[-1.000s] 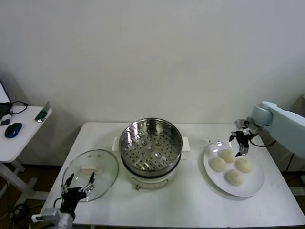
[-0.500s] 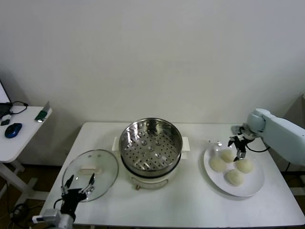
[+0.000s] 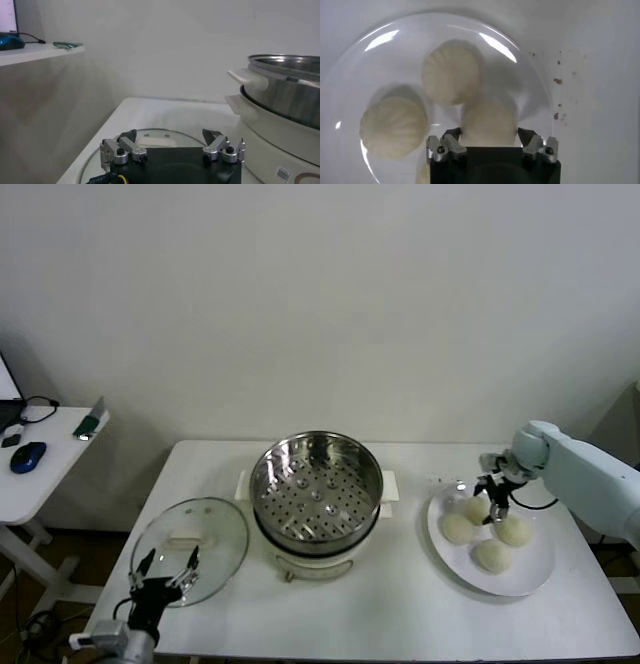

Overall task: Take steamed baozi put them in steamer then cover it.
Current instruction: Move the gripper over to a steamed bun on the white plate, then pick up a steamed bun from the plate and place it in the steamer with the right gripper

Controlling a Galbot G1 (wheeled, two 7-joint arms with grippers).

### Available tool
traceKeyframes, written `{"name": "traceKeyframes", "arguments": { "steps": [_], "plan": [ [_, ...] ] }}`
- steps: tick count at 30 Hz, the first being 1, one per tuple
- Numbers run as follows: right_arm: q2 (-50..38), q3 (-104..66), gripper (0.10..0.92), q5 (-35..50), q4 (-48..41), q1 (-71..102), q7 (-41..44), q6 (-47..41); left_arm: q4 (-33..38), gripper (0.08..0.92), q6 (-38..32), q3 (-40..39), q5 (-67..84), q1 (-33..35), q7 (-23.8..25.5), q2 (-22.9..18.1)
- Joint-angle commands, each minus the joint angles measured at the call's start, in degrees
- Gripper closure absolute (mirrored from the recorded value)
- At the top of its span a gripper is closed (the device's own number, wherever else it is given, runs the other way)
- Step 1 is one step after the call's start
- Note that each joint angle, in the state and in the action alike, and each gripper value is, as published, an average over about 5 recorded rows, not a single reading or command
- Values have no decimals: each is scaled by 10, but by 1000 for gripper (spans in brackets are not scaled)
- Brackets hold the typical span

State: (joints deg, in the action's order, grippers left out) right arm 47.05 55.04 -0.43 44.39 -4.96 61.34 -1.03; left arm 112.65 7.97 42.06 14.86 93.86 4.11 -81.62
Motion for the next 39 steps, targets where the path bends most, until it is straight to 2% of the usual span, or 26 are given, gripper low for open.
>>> {"name": "traceKeyframes", "arguments": {
  "steps": [1, 7, 13, 18, 24, 32, 39],
  "plan": [
    [3, -10, 309, -10, -5, 7, -3, 0, 1, 177, 1, -1, -1, 0, 0, -1],
    [-1, 0, 321, -2, 8, -11, 1, 8, -1, 177, 0, -1, -2, -3, 0, -1],
    [-17, 93, 321, 60, 58, -127, 11, 37, -3, 177, -2, 0, -3, -3, 0, 0],
    [-9, 188, 325, 116, 108, -261, 26, 96, -1, 177, -3, 1, -3, -4, 0, 2],
    [48, 260, 334, 181, 182, -419, 52, 203, 2, 177, -3, 1, -4, -4, 0, 4],
    [155, 271, 334, 160, 276, -499, 41, 295, 6, 177, -7, 2, -5, -3, -1, 8],
    [236, 247, 338, 79, 284, -435, 26, 345, 13, 177, -7, 5, -5, -4, -1, 8]
  ]
}}
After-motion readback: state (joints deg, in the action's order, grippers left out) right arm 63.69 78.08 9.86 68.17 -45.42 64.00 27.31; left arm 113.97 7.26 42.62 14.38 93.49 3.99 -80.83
